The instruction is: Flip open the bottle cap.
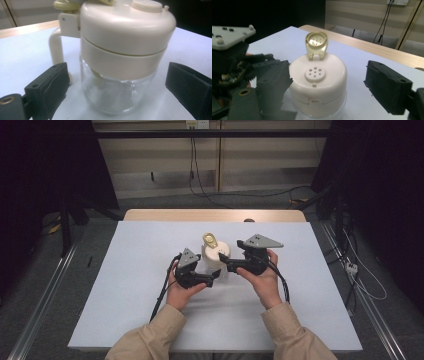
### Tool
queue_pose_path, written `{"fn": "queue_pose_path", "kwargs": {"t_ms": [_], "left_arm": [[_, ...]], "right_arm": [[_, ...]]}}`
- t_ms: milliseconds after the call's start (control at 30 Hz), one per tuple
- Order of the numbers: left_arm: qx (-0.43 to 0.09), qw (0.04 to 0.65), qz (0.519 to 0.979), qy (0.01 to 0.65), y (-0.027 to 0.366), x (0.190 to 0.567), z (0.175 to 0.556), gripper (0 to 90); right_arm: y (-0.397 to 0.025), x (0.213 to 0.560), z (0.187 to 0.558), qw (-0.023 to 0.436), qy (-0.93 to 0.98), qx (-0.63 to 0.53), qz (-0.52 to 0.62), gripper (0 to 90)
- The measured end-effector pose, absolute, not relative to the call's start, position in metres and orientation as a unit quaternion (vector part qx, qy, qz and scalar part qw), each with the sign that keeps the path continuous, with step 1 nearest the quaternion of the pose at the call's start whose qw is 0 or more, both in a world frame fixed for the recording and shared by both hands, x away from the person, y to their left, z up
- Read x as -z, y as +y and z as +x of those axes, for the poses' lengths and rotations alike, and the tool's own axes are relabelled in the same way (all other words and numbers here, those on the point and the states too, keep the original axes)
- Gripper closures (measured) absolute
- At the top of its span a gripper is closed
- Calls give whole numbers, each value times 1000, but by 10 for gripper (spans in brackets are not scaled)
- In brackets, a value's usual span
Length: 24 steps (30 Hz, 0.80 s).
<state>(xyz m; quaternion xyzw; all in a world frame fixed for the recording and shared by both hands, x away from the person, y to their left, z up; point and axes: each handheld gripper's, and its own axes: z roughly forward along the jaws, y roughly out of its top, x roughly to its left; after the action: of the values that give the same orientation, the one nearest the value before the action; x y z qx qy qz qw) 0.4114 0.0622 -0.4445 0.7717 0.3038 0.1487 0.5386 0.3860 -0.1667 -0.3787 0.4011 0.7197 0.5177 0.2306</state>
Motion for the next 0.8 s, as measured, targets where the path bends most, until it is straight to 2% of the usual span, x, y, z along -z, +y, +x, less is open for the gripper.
{"fn": "queue_pose_path", "kwargs": {"t_ms": [800], "left_arm": [[-154,549,766,296,125,432,388,48]], "right_arm": [[-201,409,340,236,721,-521,393,134]]}}
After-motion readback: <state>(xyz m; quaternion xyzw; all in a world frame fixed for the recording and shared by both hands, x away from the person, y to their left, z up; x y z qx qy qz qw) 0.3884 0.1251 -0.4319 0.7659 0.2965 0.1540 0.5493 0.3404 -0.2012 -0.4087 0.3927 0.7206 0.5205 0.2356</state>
